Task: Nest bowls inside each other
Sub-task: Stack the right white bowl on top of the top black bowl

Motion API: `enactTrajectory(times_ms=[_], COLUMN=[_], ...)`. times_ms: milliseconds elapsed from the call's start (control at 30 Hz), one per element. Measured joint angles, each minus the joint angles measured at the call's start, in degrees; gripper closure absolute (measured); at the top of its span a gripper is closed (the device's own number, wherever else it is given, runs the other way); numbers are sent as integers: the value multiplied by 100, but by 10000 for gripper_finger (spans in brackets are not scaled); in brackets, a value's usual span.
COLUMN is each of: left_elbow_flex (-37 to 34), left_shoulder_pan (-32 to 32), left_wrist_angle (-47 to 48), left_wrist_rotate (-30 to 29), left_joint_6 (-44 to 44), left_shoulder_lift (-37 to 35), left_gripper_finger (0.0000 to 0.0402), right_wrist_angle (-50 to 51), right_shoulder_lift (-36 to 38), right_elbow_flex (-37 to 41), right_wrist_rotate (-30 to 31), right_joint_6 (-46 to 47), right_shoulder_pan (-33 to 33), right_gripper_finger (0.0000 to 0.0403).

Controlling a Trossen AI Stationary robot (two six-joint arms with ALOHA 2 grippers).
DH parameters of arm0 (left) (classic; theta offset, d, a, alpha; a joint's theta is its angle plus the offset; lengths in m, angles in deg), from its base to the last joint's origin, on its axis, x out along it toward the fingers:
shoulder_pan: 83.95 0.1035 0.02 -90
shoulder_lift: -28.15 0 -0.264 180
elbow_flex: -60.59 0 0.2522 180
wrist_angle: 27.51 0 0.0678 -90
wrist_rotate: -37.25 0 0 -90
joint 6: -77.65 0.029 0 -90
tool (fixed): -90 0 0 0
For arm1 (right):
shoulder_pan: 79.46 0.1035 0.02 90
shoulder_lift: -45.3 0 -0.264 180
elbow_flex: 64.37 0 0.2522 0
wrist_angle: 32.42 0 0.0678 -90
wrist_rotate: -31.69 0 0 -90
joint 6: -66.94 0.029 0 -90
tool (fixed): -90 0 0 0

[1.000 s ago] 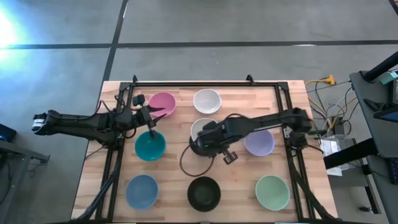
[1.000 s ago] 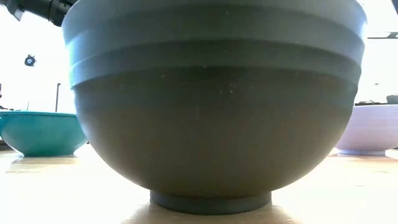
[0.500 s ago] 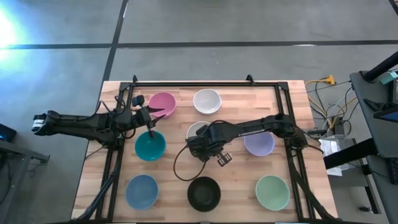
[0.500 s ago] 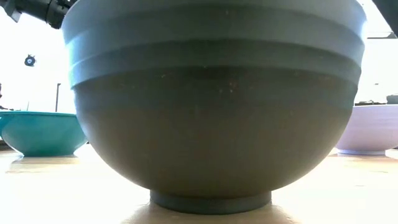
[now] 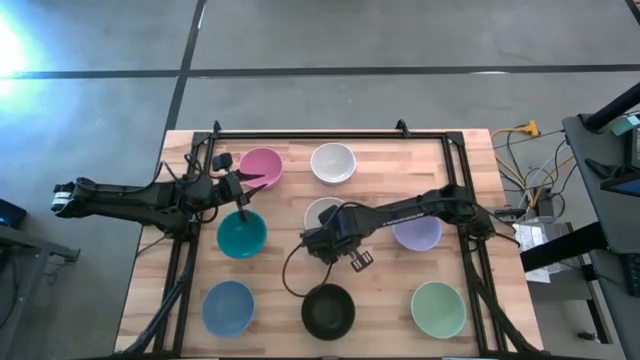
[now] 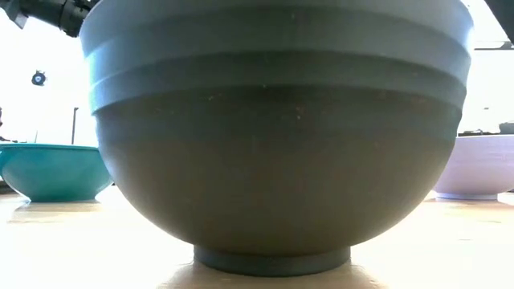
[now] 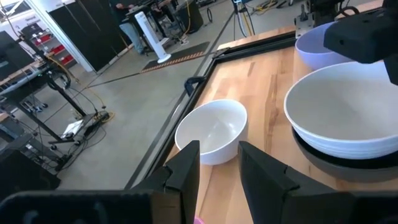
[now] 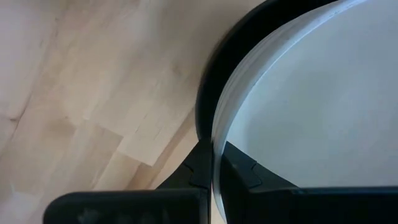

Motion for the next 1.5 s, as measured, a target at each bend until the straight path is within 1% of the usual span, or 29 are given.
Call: enactTrajectory(times_ms=[367,600,700,1000,1167,1300,1500], left_elbow_flex=[0,-2,-2,-4,-4,-4,-4], left_shoulder_pan=[0,-4,-4,-2,-2,-2,-2], left_wrist_angle=[-9,-3,-6,-3,-1,-1,4], left_wrist_rotate=[1,1,1,1,1,1,1], left_joint_6=[-7,-9,-9,-11,-13,-13,-13], left_shoulder_lift=[4,35,33,44,44,44,44], left_gripper_finger=[307,307,307,307,307,307,307], right_wrist_angle=[-428,-439,-430,-390,-158,-92,-66], right_shoulder_lift=[0,0,0,14,33,99,121], right_elbow_flex=[331,445,407,211,-81,-222,-199], right_wrist_rotate=[2,1,-3,-204,-216,-215,-215], right_joint_6=[4,152,155,192,307,350,308], right_shoulder_pan=[58,58,58,62,62,62,62], right_gripper_finger=[394,392,380,321,304,313,358])
